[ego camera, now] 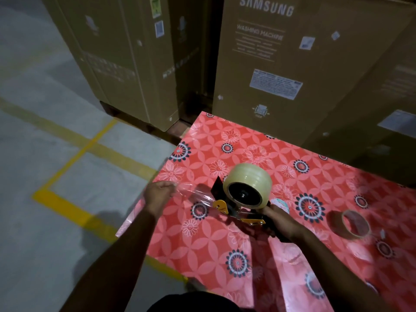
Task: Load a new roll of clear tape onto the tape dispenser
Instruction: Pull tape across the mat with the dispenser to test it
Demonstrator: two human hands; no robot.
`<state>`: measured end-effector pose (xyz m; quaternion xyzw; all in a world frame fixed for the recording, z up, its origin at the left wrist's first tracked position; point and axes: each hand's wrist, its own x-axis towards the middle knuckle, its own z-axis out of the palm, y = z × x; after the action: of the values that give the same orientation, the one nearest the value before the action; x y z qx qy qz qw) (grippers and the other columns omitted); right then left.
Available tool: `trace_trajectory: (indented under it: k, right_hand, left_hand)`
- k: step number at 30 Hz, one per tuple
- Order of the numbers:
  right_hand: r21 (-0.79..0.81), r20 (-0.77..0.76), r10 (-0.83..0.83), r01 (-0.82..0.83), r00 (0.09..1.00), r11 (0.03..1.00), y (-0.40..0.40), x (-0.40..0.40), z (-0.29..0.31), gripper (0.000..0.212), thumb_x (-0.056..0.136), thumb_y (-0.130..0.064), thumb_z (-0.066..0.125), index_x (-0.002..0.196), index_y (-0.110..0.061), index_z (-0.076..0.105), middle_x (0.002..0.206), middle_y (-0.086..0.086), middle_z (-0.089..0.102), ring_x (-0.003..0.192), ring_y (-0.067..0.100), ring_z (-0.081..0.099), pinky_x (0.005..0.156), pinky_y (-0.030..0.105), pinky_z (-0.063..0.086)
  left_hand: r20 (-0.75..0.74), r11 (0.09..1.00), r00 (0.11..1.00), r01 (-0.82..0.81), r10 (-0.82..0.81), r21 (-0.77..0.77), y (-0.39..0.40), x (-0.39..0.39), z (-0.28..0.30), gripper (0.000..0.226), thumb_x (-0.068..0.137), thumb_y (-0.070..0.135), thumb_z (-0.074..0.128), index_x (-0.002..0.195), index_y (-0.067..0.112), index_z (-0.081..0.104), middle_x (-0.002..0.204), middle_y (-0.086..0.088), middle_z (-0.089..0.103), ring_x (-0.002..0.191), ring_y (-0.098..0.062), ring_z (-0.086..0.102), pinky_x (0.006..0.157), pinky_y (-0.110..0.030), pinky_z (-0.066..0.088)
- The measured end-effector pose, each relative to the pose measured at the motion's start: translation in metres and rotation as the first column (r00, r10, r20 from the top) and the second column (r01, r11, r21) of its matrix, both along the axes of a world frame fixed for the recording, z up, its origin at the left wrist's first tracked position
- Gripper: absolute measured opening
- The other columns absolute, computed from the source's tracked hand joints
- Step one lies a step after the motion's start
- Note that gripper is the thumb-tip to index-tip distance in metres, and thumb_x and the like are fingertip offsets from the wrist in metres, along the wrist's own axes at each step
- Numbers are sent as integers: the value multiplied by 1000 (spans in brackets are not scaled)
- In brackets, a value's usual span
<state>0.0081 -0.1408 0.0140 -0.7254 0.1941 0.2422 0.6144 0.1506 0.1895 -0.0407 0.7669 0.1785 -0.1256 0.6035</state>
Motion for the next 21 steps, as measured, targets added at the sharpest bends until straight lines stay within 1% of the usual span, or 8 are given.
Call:
trace_trajectory:
  k: [4, 8, 10, 12, 14, 16, 18, 21]
  right_hand:
    - [-63, -26, 45, -46, 999, 997, -5, 11, 5, 79, 78, -56, 60, 106, 18, 53, 56, 6, 37, 45, 15, 30, 46, 28, 23]
    - [-155, -26, 132, -135, 991, 979, -3, 21, 4, 79, 81, -61, 53, 97, 16, 56, 48, -3, 38, 44, 14, 30, 50, 31, 24]
    - [-202, -29, 157, -160, 987, 966, -1, 25, 4, 75, 79, -65, 50, 83, 10, 59, 47, -3, 41, 43, 13, 33, 52, 30, 28]
    - [-230, -31, 176, -179, 984, 957, 2, 28, 5, 67, 77, -68, 50, 72, -3, 62, 48, -2, 44, 42, 13, 35, 52, 29, 30]
    - [-230, -33, 177, -180, 984, 956, 3, 30, 3, 70, 75, -70, 50, 74, -2, 66, 50, 0, 45, 44, 14, 37, 50, 28, 30]
    - [-204, -35, 153, -157, 988, 966, 2, 29, 0, 77, 74, -70, 52, 75, 6, 64, 51, 3, 45, 44, 15, 36, 48, 26, 30]
    - [-184, -38, 141, -146, 989, 972, 5, 29, 0, 67, 75, -67, 54, 67, -3, 67, 49, 1, 46, 42, 14, 37, 46, 24, 30]
    - [-181, -46, 134, -140, 990, 973, 7, 28, 0, 51, 92, -54, 54, 53, -25, 69, 46, -6, 48, 40, 9, 39, 49, 26, 31]
  left_hand:
    - [91, 983, 988, 106, -121, 153, 1, 16, 1, 7, 86, 5, 76, 82, 10, 79, 66, 6, 70, 63, -9, 61, 65, -22, 50]
    - [184, 914, 962, 117, -201, 388, -14, 21, -14, 10, 87, 1, 70, 87, 4, 80, 77, -1, 72, 71, -14, 61, 60, -9, 40]
    - [247, 880, 946, 74, -212, 470, -20, 23, -24, 8, 86, 3, 72, 84, 5, 80, 80, -7, 76, 74, -16, 57, 69, -25, 44]
    - [264, 850, 951, 0, -163, 526, -26, 22, -28, 10, 81, 8, 79, 91, 8, 77, 89, -11, 76, 87, -20, 50, 75, -33, 36]
    - [210, 855, 977, -86, -28, 511, -25, 22, -26, 32, 73, 17, 89, 100, 13, 71, 96, -6, 71, 98, -24, 50, 84, -38, 38]
    - [153, 849, 985, -151, 84, 506, -15, 22, -28, 39, 67, 29, 93, 93, 18, 66, 94, -1, 71, 106, -26, 52, 91, -40, 34]
    - [183, 838, 978, -183, 102, 514, -3, 19, -34, 35, 70, 29, 91, 93, 19, 66, 97, -5, 73, 109, -30, 53, 90, -40, 31]
    - [359, 764, 902, -53, -240, 643, 4, 8, -38, 31, 85, 19, 77, 113, 13, 66, 119, -10, 69, 118, -36, 55, 97, -50, 40]
